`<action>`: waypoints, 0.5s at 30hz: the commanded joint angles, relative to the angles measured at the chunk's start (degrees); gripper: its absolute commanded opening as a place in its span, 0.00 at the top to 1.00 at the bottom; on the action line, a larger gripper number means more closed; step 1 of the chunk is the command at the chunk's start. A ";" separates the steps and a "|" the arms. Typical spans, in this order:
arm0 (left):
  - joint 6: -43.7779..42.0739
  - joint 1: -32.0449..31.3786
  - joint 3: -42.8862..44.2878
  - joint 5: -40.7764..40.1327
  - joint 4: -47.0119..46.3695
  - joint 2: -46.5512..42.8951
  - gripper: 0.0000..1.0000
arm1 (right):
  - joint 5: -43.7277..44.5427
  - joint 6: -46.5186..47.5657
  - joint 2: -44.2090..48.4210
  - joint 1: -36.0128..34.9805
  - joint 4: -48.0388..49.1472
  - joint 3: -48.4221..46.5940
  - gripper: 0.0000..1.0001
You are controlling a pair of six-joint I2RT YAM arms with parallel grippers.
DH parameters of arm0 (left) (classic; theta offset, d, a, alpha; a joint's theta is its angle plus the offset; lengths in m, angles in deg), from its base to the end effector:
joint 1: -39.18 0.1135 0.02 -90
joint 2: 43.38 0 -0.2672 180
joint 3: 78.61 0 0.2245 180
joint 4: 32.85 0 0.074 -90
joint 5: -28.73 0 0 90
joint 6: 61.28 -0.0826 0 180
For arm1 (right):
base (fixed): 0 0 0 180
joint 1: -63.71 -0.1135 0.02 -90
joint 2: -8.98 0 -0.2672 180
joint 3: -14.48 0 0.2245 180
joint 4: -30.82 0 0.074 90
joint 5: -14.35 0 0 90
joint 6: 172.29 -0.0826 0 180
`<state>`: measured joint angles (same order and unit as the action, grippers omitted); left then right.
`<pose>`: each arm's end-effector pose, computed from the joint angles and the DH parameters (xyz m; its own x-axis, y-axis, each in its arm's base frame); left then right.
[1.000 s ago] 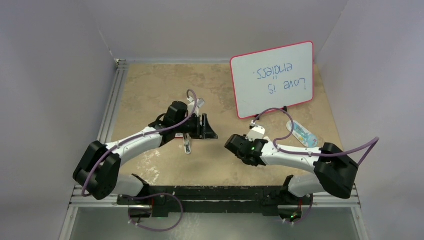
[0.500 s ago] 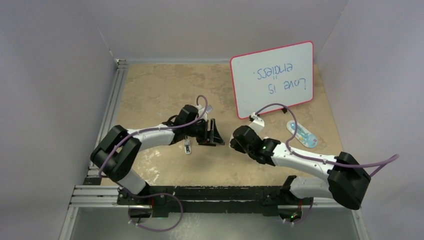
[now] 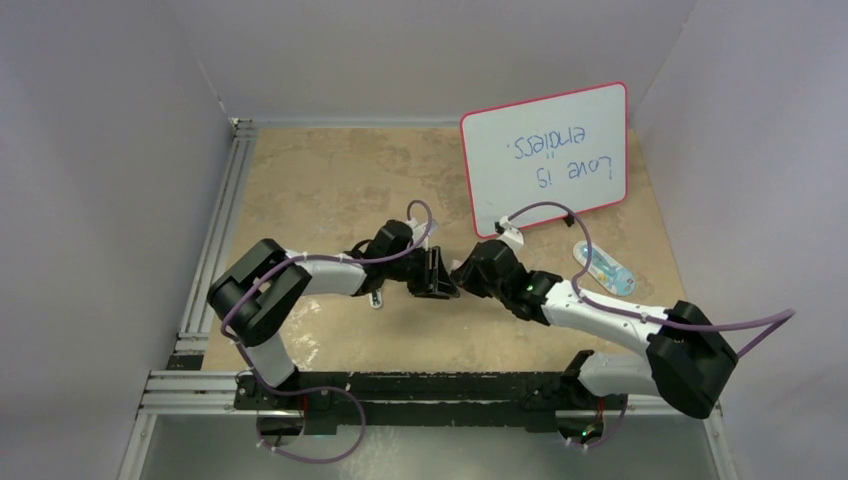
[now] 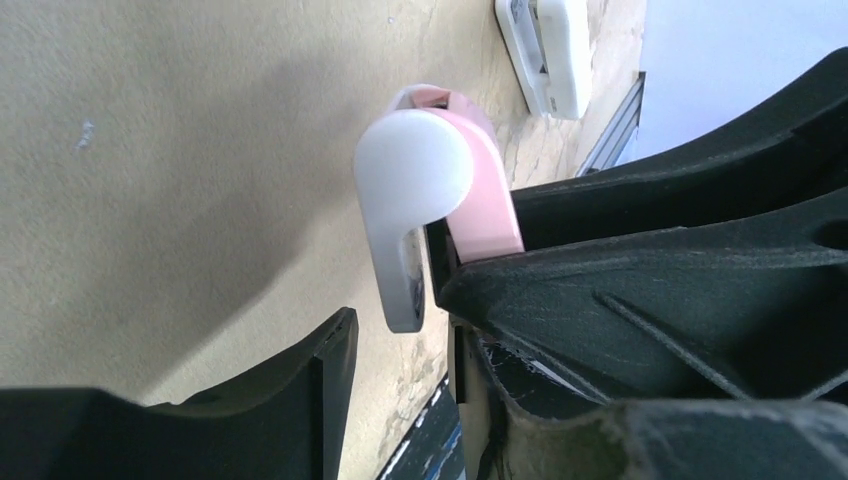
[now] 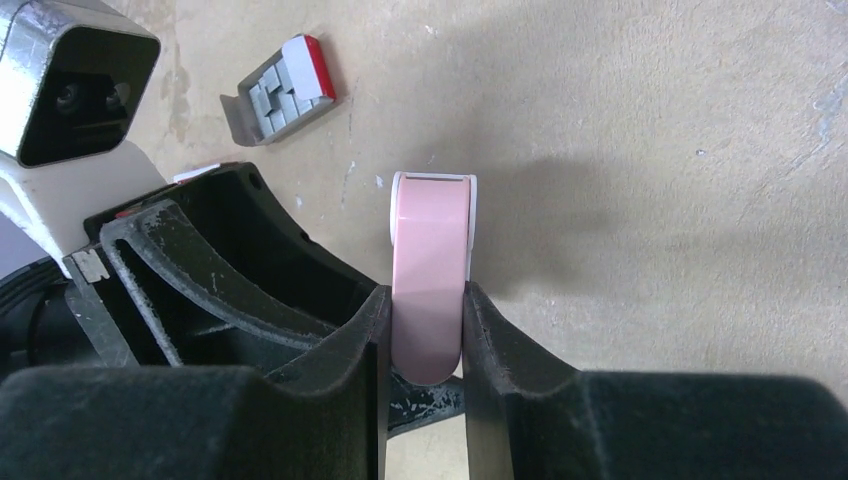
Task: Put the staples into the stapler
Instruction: Open the stapler at the center of the board.
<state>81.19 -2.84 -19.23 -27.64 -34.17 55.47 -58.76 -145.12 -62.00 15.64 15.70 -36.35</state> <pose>0.2269 -0.2661 0.1466 -0.9782 -0.0075 -0.2077 0.1727 0.5271 -0.8320 0.1974 0.1838 0.2004 -0.6685 0.5297 -0.5221 0.0906 0.7547 0.6497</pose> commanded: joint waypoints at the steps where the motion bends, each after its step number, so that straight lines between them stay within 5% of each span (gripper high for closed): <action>1: 2.18 -0.08 -1.87 -4.90 -7.75 -1.60 0.64 | -3.12 0.65 0.19 0.36 3.14 0.37 0.85; 15: -1.27 -0.61 -3.45 -8.11 -8.14 -4.49 1.00 | -4.43 0.51 0.56 1.33 2.67 0.16 0.87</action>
<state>82.79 -3.33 -22.29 -33.59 -39.20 53.22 -61.93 -145.07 -62.00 16.86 17.45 -36.14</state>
